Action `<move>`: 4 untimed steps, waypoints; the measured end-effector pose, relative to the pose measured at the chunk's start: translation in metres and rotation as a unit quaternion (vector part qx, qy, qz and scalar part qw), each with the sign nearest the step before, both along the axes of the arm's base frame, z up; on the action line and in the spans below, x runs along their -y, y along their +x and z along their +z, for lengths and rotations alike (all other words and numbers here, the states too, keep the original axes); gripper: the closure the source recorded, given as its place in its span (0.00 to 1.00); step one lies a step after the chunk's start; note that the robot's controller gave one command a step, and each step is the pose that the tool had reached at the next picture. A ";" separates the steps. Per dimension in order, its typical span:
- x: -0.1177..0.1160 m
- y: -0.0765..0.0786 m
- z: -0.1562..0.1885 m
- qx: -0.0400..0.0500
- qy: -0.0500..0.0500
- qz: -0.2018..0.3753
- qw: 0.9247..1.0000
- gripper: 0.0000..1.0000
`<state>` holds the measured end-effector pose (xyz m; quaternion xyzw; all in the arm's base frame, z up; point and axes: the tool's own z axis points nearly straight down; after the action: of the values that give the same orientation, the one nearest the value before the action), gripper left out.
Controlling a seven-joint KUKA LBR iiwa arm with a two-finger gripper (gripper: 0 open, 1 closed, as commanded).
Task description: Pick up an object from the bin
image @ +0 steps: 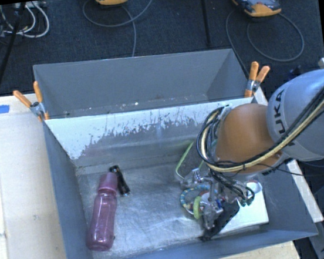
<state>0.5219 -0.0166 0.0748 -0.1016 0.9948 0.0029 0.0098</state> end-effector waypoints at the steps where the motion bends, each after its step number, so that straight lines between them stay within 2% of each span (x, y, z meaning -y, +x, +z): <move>1: 0.000 0.000 0.000 0.000 0.000 0.000 1.000 1.00; 4: 0.000 0.000 0.000 0.000 0.000 -0.001 1.000 1.00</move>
Offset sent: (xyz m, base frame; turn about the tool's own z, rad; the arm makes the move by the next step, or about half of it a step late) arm 0.0000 0.0000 0.0000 0.0000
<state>0.5219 -0.0166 0.0747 -0.1002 0.9949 0.0030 0.0097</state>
